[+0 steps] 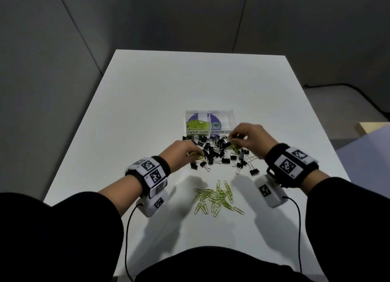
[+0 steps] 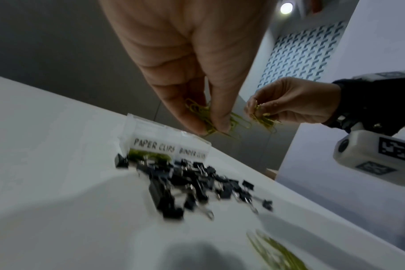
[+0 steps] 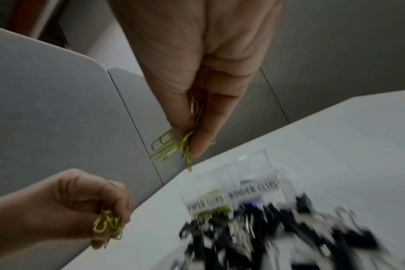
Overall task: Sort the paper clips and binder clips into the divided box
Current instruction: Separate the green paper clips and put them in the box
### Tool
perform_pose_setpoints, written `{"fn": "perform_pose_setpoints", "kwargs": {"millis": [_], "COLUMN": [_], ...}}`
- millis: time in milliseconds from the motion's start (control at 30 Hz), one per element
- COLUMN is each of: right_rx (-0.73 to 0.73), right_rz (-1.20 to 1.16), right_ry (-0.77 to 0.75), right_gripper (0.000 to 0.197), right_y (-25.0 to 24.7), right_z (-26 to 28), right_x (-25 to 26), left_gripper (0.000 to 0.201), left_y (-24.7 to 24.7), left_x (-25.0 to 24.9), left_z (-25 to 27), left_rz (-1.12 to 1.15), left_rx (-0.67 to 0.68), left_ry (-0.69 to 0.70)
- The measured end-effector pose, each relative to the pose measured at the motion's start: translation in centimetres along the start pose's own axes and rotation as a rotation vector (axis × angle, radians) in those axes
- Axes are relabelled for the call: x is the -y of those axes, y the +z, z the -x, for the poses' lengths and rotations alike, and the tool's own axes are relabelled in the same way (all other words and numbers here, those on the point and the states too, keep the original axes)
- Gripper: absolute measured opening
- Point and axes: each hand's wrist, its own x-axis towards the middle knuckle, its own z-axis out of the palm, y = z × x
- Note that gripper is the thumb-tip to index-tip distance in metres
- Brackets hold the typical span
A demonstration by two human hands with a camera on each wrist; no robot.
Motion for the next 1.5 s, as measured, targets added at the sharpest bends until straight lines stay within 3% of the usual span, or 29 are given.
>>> {"fn": "perform_pose_setpoints", "kwargs": {"millis": [167, 300, 400, 567, 800, 1000, 1100, 1200, 1300, 1433, 1500], "right_rx": [-0.215, -0.244, -0.178, 0.052, 0.006, 0.238, 0.293, 0.345, 0.405, 0.494, 0.493], "right_rz": [0.068, 0.132, 0.163, 0.209, 0.173, 0.277, 0.308, 0.338, 0.367, 0.512, 0.565], "right_ry": [-0.15, -0.12, -0.078, -0.001, -0.043, -0.051, -0.018, 0.024, 0.081, 0.104, 0.081], "right_gripper": [0.01, 0.014, 0.017, 0.029, 0.021, 0.022, 0.022, 0.024, 0.035, 0.071, 0.084], "right_y": [-1.6, 0.5, 3.3, 5.5, 3.5, 4.3, 4.7, 4.8, 5.4, 6.6, 7.3], "right_z": [-6.1, -10.7, -13.1, -14.0, -10.4, -4.5, -2.6, -0.8, 1.2, 3.7, 4.8], "right_x": [1.5, 2.1, 1.8, 1.1, -0.2, -2.5, -3.6, -4.2, -4.4, -4.6, -4.6], "left_gripper": [0.022, 0.022, 0.021, 0.022, 0.027, 0.031, 0.04, 0.036, 0.027, 0.025, 0.039], "left_y": [-4.5, -7.1, -7.9, -7.3, -4.8, -3.2, -3.2, -3.4, -2.7, 0.7, 2.9], "left_x": [0.5, 1.1, 1.8, 3.3, 3.7, 3.3, 2.6, 1.9, 1.0, 0.3, 0.4], "left_z": [-3.0, -5.5, -6.9, -9.2, -12.8, -13.4, -12.9, -11.9, -9.8, -5.4, -3.2], "left_rz": [-0.012, -0.019, -0.015, -0.032, -0.158, -0.25, -0.217, -0.246, -0.259, -0.294, -0.336], "left_rx": [-0.122, -0.187, -0.202, -0.189, -0.031, 0.138, 0.123, 0.068, 0.038, 0.221, 0.321], "left_ry": [0.003, -0.009, -0.036, -0.108, -0.11, -0.133, -0.125, -0.079, 0.003, 0.102, 0.127]}}
